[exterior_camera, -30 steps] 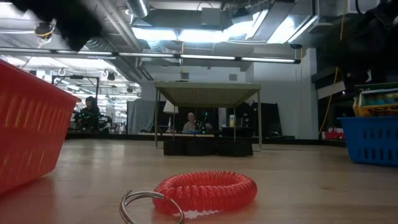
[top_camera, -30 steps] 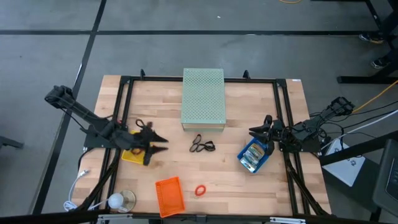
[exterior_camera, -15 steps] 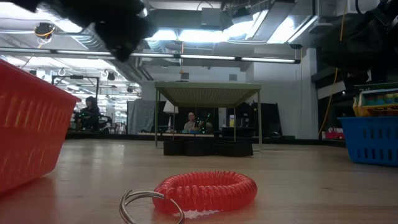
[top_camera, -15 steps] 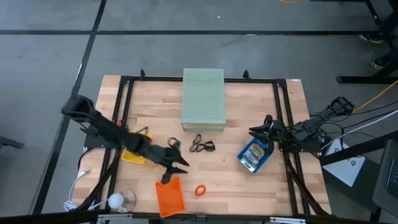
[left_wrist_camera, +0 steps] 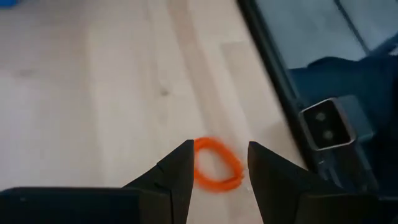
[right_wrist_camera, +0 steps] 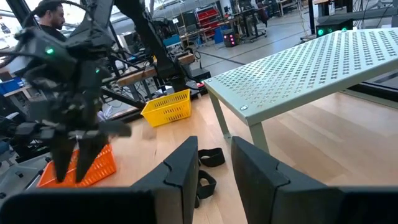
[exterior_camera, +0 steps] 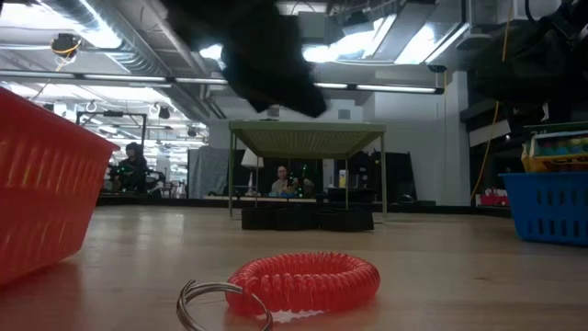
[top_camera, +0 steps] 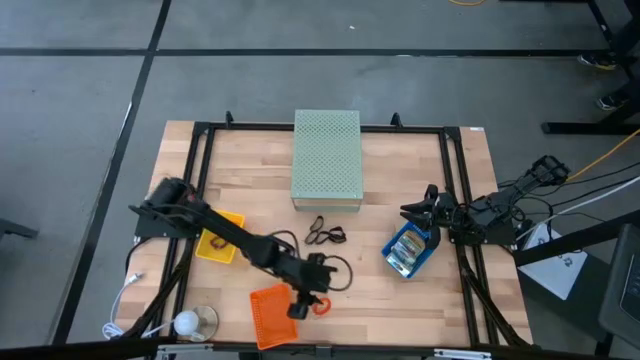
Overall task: Pick & Place Office Desk Supplies
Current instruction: Put the orange spring keychain into the yellow bin
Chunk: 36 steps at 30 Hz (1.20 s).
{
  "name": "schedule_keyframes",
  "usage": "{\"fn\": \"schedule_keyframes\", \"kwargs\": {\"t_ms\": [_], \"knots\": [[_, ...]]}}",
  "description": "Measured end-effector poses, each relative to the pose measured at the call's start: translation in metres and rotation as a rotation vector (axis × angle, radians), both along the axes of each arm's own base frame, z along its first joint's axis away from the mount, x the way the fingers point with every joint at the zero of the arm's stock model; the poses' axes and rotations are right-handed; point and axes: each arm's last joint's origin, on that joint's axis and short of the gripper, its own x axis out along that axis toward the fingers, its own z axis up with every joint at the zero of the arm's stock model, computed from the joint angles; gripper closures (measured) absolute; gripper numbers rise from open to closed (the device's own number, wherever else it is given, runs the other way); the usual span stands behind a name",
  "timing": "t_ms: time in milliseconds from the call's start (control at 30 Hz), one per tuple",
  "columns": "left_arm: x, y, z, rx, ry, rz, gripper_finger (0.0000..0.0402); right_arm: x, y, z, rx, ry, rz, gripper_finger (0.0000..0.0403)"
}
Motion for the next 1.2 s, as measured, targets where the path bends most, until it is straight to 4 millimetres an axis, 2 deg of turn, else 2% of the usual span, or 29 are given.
{"fn": "schedule_keyframes", "kwargs": {"t_ms": [233, 433, 700, 833, 1033, 1200], "knots": [[0.025, -0.014, -0.021, 0.044, 0.106, -0.042, 0.0258, 0.000, 0.000, 0.000, -0.002, 0.004, 0.003, 0.0304], [0.031, -0.015, -0.042, 0.113, 0.181, -0.019, 0.0258, 0.000, 0.000, -0.001, -0.002, 0.008, 0.003, 0.0304], [0.032, -0.012, -0.055, 0.202, 0.208, -0.007, 0.0261, 0.000, 0.000, -0.001, -0.004, 0.010, 0.002, 0.0305], [0.029, -0.012, -0.056, 0.317, 0.199, -0.027, 0.0294, 0.000, 0.000, -0.001, -0.003, 0.010, 0.002, 0.0305], [0.033, -0.011, -0.053, 0.318, 0.149, -0.013, 0.0387, 0.000, 0.000, -0.001, -0.004, 0.010, 0.003, 0.0305], [0.035, -0.006, -0.039, 0.283, 0.095, -0.009, 0.0391, 0.000, 0.000, -0.001, -0.004, 0.010, 0.003, 0.0305]]}}
